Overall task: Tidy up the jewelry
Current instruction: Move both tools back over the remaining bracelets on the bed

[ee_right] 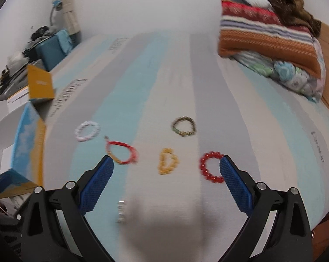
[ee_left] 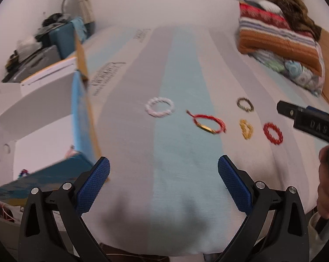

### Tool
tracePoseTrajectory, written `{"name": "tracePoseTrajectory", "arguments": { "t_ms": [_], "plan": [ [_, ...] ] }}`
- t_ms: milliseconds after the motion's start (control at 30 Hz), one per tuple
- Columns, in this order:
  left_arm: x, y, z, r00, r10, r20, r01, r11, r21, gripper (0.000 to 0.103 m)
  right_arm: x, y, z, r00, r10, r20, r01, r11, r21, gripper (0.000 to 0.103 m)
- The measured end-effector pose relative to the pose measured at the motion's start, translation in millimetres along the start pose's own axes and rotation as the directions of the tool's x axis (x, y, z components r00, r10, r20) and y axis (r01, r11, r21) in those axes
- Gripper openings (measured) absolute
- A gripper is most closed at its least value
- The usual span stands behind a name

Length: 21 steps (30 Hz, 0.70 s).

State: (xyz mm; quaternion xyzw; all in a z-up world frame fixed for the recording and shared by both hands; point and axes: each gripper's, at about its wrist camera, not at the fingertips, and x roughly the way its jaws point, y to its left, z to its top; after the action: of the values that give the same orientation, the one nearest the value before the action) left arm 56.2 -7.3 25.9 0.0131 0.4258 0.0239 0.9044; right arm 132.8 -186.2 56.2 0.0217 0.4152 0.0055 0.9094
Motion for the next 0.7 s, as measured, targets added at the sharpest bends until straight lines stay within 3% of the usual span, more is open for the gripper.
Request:
{"name": "tracePoseTrajectory", "arguments": {
  "t_ms": [267,567,700],
  "plan": [
    [36,-46,-9,0.999,-0.030,-0.044,0.033,0.997,0.066,0.097,38,-49,-12,0.998,-0.048,-0.045,0.050,0.998,0.031,0.094],
    [74,-86,-25,0.995,-0.036,-0.091,0.047,0.991,0.122,0.097,85,-94,-24,0.995,-0.043,-0.089,0.050,0.995,0.086,0.093],
    [91,-97,-32,0.994,-0.029,-0.110,0.044,0.990,0.132,0.097,111,-111,-29,0.989,-0.034,-0.141,0.048,0.994,0.101,0.086]
  ]
}}
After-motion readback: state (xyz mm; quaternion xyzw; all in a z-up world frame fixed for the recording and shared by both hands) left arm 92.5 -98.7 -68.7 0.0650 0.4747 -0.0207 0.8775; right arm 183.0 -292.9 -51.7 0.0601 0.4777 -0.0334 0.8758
